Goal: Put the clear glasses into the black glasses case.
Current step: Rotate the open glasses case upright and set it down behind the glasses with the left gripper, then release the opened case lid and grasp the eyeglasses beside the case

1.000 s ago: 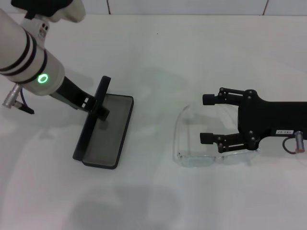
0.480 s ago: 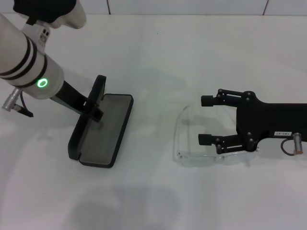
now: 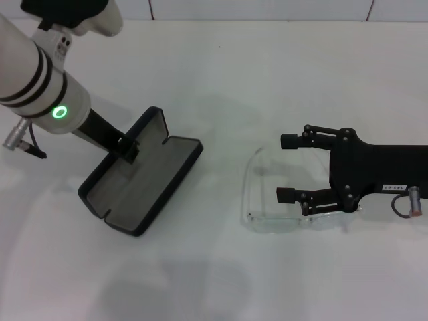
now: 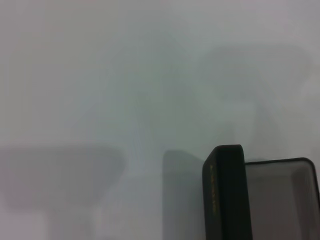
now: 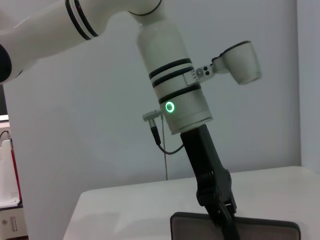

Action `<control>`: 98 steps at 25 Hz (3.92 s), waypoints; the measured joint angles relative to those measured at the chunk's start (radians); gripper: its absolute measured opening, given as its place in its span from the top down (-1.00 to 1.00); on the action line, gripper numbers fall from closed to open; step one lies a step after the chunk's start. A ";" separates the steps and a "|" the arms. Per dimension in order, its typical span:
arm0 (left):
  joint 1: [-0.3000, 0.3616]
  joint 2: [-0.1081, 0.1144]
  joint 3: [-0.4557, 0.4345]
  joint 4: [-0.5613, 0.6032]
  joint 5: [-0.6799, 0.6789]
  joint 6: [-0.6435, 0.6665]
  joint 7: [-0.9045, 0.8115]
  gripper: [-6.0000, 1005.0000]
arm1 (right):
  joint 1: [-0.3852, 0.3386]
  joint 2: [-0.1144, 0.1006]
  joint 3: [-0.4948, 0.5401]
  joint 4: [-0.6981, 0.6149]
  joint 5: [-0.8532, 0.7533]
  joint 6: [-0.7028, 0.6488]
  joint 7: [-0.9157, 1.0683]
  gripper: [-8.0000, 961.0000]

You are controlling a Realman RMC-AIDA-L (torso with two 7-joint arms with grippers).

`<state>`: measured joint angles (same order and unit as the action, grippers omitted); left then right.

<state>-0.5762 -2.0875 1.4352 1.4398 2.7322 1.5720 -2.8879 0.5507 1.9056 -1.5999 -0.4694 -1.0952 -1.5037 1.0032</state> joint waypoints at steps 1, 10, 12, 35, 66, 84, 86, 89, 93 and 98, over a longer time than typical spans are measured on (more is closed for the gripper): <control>0.000 0.000 0.000 0.009 0.000 -0.003 0.010 0.48 | 0.000 0.000 0.000 0.000 0.000 0.000 0.000 -0.81; 0.005 0.000 -0.009 0.073 -0.002 -0.107 0.160 0.59 | -0.012 0.009 0.000 0.000 0.000 0.001 0.000 -0.81; 0.002 0.001 -0.009 0.079 -0.002 -0.142 0.220 0.59 | -0.014 0.011 0.000 0.000 0.000 0.001 0.000 -0.81; -0.043 -0.003 0.116 -0.154 -0.164 -0.560 0.946 0.59 | -0.075 0.079 0.000 0.002 0.005 -0.006 -0.026 -0.81; -0.073 -0.006 0.205 -0.277 -0.095 -0.682 0.879 0.23 | -0.086 0.084 0.024 -0.004 0.003 -0.003 -0.026 -0.81; 0.154 0.005 -0.263 -0.122 -1.073 -0.325 1.201 -0.15 | -0.078 0.071 0.051 -0.005 0.002 -0.009 0.011 -0.81; 0.153 0.005 -0.342 -0.196 -1.156 -0.228 1.217 -0.21 | -0.070 0.068 0.052 -0.009 0.004 -0.009 0.015 -0.81; 0.170 0.002 -0.430 -0.285 -1.245 -0.119 1.256 -0.41 | -0.059 0.055 0.081 -0.035 -0.007 -0.009 0.076 -0.81; 0.222 0.003 -0.467 -0.391 -1.340 -0.015 1.385 -0.64 | -0.049 0.011 0.118 -0.127 -0.056 -0.005 0.234 -0.81; 0.297 0.004 -0.470 -0.451 -1.334 0.043 1.490 -0.78 | 0.004 -0.039 0.233 -0.274 -0.240 -0.016 0.468 -0.81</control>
<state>-0.2793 -2.0836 0.9651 0.9886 1.3987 1.6155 -1.3976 0.5548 1.8667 -1.3667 -0.7430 -1.3350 -1.5195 1.4716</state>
